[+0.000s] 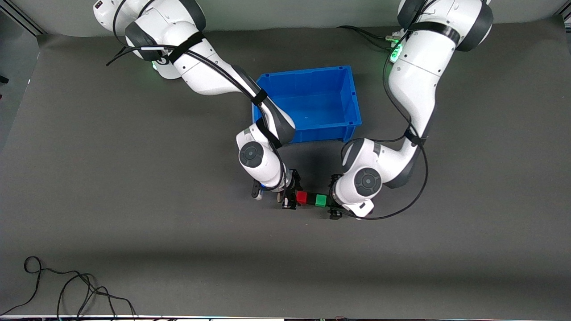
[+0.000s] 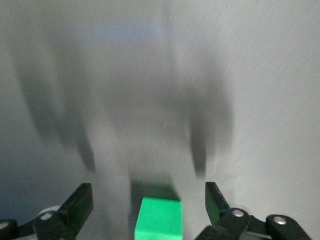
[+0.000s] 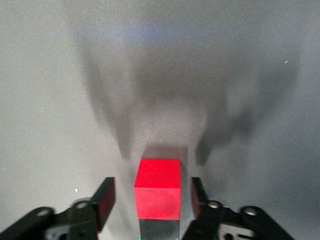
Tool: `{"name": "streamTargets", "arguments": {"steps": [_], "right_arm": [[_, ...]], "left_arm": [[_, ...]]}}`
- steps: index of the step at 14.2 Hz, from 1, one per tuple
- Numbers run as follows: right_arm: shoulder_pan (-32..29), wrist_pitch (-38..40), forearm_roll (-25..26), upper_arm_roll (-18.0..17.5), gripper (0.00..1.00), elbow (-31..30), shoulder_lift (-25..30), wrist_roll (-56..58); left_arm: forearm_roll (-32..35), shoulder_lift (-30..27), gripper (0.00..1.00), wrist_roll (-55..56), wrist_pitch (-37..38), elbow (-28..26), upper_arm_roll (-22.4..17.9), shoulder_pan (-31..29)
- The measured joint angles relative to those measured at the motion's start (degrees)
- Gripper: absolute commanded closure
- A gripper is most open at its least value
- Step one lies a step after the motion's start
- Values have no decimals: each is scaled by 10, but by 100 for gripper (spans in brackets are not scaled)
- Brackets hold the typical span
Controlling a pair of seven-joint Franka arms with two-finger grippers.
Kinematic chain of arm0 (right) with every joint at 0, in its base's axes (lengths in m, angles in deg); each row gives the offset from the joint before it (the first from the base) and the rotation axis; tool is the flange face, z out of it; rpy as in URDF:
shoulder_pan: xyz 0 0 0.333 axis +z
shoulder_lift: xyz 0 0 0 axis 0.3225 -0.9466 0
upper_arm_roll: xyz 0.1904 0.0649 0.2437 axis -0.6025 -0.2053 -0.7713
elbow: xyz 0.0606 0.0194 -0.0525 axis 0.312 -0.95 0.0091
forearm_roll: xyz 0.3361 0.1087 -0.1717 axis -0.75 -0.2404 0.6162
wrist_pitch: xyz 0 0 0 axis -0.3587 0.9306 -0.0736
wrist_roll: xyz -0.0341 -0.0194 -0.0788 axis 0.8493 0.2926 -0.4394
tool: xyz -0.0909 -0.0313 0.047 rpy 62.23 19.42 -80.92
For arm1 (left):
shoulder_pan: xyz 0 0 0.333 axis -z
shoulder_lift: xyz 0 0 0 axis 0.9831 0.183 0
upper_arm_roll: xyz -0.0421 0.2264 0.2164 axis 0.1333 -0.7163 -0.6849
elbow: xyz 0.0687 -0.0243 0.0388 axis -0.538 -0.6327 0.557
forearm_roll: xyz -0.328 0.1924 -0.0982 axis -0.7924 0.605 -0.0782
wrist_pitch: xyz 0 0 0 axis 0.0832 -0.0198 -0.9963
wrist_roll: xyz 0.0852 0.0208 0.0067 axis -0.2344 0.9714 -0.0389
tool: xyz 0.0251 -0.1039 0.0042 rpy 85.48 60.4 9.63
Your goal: Attach green and red cubes to black cube
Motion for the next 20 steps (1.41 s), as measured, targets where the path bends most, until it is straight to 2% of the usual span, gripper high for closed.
{"name": "streamTargets", "arguments": {"steps": [4, 6, 10, 13, 17, 20], "right_arm": [[-1, -5, 1, 6, 0, 15, 5, 2], [-7, 17, 17, 13, 0, 25, 28, 26], [-70, 188, 43, 18, 0, 33, 112, 191], [-134, 329, 44, 18, 0, 33, 177, 358], [-194, 471, 48, 19, 0, 32, 255, 554], [-211, 563, 90, 32, 0, 31, 300, 700]], "left_arm": [[15, -70, 0, -89, 80, 2, -11, -69], [17, -109, 0, -162, 133, 2, -13, -108], [20, -178, 0, -400, 219, 2, -14, -197], [56, -218, 0, -598, 272, 1, -14, -248], [72, -283, 0, -773, 305, -21, -14, -286], [92, -353, 0, -890, 369, -46, -15, -317]]}}
